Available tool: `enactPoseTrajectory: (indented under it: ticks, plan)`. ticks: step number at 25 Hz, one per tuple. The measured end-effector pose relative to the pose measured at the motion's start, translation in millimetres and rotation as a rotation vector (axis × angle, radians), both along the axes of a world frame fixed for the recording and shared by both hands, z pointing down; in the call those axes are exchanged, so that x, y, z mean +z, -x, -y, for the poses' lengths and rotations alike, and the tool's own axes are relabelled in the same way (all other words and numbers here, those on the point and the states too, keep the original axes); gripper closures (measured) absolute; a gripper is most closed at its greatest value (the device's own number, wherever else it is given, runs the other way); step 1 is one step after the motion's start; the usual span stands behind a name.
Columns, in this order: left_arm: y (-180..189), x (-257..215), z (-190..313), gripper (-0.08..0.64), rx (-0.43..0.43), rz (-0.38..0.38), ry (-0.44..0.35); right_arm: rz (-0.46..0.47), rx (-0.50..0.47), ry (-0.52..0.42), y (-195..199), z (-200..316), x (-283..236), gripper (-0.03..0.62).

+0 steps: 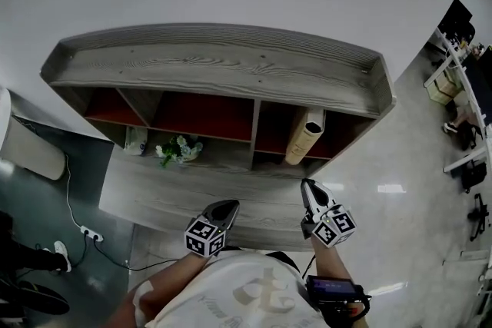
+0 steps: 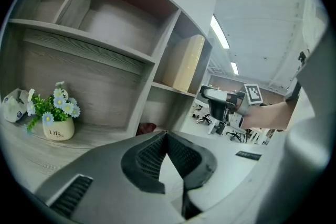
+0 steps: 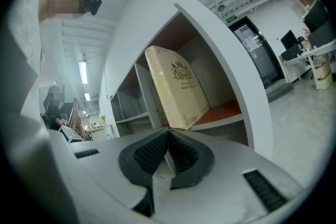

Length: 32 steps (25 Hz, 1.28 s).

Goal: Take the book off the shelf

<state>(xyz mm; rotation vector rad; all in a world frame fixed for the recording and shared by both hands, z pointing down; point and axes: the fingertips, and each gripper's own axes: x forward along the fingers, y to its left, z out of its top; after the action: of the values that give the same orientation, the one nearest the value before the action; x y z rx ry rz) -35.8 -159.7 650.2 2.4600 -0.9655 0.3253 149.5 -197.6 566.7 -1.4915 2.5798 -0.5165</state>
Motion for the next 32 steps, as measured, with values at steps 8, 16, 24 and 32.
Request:
enactPoseTrajectory:
  ticks: [8, 16, 24, 32]
  plan:
    - [14.2, -3.3, 11.8, 0.558, 0.068, -0.019, -0.007, -0.001, 0.103, -0.042, 10.8, 21.3, -27.1, 0.466]
    - [28.1, -0.8, 13.7, 0.558, 0.105, -0.036, 0.003, -0.104, 0.229, -0.089, 21.5, 44.3, -60.6, 0.313]
    - [52.3, -5.5, 21.2, 0.558, 0.097, -0.05, -0.009, -0.222, 0.347, -0.087, 37.0, 72.0, -77.4, 0.23]
    - [80.7, -5.6, 23.4, 0.558, 0.073, -0.052, -0.002, -0.305, 0.432, -0.04, 37.3, 98.0, -78.2, 0.23]
